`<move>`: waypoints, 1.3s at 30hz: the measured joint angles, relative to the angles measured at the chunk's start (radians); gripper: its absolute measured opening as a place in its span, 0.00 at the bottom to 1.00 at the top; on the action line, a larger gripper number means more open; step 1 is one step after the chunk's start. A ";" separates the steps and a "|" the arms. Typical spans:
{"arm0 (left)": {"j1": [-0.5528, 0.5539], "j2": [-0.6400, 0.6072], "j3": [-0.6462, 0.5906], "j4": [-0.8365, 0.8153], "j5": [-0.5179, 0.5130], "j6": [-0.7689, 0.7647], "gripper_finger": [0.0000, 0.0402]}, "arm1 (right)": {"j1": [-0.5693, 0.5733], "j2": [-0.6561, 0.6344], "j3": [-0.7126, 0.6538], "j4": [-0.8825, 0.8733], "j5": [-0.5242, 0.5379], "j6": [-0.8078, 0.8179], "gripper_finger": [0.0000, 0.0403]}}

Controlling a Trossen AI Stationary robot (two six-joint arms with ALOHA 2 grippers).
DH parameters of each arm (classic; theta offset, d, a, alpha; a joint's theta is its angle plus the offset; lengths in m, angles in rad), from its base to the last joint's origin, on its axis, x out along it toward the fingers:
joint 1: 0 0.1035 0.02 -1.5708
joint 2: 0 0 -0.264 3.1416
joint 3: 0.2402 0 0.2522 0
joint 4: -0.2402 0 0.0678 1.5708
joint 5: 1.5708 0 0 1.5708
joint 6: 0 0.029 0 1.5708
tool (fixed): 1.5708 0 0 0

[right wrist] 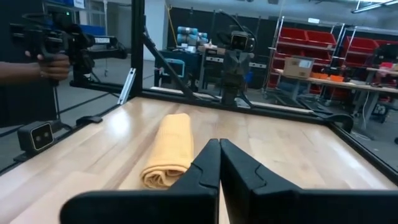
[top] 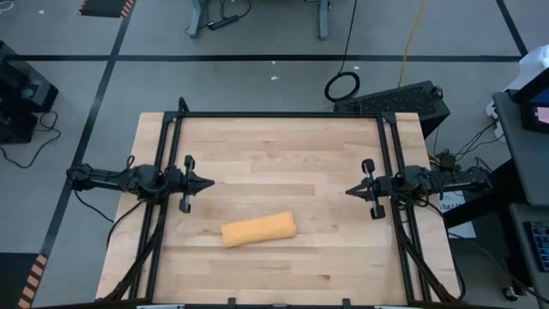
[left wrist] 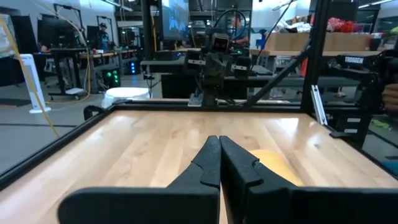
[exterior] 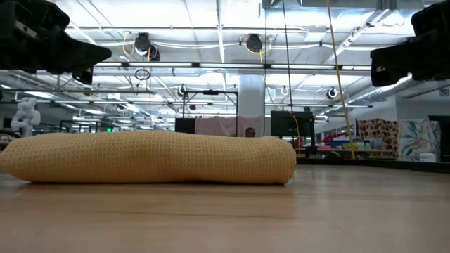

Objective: Roll towel
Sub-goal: Return to Home Position

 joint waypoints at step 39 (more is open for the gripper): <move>0.125 0.000 -0.001 -0.025 0.136 -0.029 0.00 | -0.001 0.000 0.000 0.000 0.028 -0.006 0.00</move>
